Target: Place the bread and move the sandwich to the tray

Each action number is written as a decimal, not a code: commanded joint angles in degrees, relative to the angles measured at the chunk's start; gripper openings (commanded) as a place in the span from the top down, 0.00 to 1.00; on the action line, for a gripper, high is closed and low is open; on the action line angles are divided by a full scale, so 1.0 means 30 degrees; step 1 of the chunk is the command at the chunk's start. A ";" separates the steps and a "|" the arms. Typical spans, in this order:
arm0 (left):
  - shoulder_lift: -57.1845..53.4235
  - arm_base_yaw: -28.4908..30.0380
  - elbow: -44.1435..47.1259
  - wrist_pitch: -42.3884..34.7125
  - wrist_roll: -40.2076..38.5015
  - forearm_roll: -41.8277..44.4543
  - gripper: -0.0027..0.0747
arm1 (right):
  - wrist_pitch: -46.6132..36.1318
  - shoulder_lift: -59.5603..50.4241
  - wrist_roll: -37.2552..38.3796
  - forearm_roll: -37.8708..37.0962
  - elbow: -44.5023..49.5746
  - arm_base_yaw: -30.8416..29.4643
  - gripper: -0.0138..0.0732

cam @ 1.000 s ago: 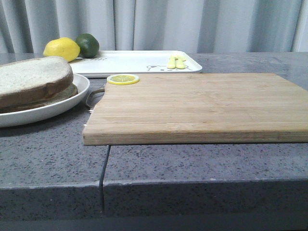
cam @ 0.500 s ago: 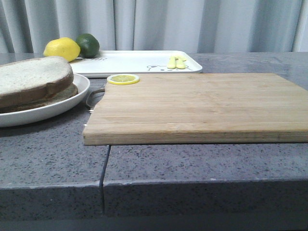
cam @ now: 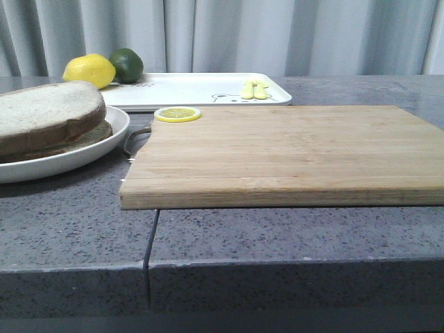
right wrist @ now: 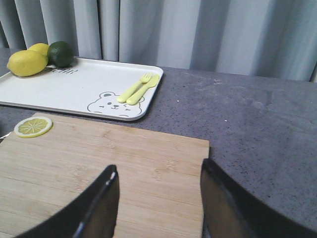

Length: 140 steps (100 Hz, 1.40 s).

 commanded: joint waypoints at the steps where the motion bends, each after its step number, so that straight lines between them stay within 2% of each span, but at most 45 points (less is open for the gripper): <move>1: 0.0161 0.0023 -0.0679 -0.1360 -0.0217 -0.0573 0.41 | -0.1620 -0.0026 -0.0072 -0.0184 -0.0494 -0.0100 0.40; 85: 0.3766 0.0023 -0.0679 -0.1627 -0.0217 -0.2183 0.41 | -0.1620 -0.0026 -0.0072 -0.0184 -0.0494 -0.0100 0.40; 140: 0.3895 0.0023 -0.0679 -0.1552 -0.0217 -0.2701 0.41 | -0.1620 -0.0026 -0.0072 -0.0184 -0.0494 -0.0100 0.40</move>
